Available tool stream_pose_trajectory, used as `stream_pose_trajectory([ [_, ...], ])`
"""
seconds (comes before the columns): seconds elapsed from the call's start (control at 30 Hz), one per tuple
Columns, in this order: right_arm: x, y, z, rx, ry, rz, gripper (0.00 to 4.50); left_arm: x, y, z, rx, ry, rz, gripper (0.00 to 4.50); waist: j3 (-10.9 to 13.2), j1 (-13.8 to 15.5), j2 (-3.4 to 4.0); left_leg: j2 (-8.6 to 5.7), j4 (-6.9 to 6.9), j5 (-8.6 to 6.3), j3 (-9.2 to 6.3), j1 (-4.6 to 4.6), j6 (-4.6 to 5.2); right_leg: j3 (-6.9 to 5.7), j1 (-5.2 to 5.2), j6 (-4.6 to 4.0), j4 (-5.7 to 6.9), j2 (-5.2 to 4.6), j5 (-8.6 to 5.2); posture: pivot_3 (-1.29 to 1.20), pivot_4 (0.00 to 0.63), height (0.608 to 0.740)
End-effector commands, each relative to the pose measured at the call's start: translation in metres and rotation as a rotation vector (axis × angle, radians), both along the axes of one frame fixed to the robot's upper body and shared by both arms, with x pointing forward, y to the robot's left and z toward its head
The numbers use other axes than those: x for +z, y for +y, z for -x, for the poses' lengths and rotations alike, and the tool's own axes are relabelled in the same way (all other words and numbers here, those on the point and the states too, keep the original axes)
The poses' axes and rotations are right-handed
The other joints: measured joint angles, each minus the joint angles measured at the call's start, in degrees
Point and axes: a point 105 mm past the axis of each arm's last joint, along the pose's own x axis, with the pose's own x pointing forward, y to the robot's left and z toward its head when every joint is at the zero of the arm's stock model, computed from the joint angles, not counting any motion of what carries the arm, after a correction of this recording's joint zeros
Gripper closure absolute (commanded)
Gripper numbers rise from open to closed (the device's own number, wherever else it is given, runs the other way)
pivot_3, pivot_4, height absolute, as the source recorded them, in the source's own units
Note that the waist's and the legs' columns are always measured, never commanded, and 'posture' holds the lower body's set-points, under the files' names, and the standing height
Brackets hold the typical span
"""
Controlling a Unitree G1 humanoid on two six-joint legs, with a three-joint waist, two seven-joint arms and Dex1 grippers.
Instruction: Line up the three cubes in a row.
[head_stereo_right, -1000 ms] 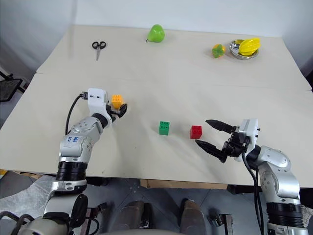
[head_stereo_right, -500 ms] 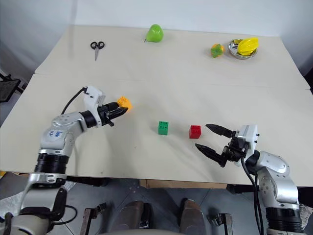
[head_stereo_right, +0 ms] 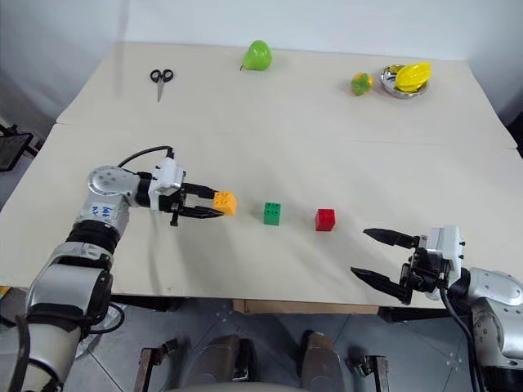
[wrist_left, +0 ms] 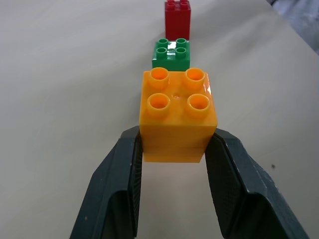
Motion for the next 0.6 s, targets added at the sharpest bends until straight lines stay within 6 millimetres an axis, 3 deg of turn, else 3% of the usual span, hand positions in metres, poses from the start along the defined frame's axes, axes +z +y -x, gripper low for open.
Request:
stream_pose_trajectory([
  [0.03, 0.005, 0.009, 0.003, 0.032, -0.050, -0.021, 0.00, -0.010, 0.001, 0.002, -0.032, 0.011, -0.083, 3.04, 0.0, 0.0, 0.00, 0.00, 0.00, 0.00, 0.00, 0.00, 0.00, 0.00, 0.00, 0.00, 0.00, 0.00, 0.00, 0.00, 0.150, 0.740],
  [0.13, 0.006, 0.014, 0.001, 0.034, -0.054, -0.031, 0.00, -0.019, 0.004, 0.006, -0.057, 0.053, -0.137, 3.04, 0.0, 0.0, 0.00, 0.00, 0.00, -0.01, 0.02, 0.00, 0.01, 0.02, -0.02, 0.00, 0.02, -0.01, 0.00, 0.00, 0.150, 0.740],
  [0.47, 0.008, 0.019, -0.001, 0.034, -0.060, -0.056, 0.00, -0.018, 0.006, -0.002, 0.027, 0.087, -0.099, 3.04, 0.0, 0.0, 0.00, 0.01, 0.07, -0.01, -0.32, -0.01, 0.03, 0.03, -0.03, 0.00, 0.08, -0.02, 0.00, 0.00, 0.150, 0.740],
  [0.6, 0.010, 0.019, -0.001, 0.046, -0.053, -0.053, 0.00, -0.006, 0.010, 0.000, -0.002, 0.076, -0.063, 1.76, 0.0, 0.0, -0.01, 0.02, 0.10, -0.01, -0.36, -0.01, 0.04, 0.04, -0.03, 0.00, 0.12, -0.02, 0.00, 0.00, 0.150, 0.740],
])
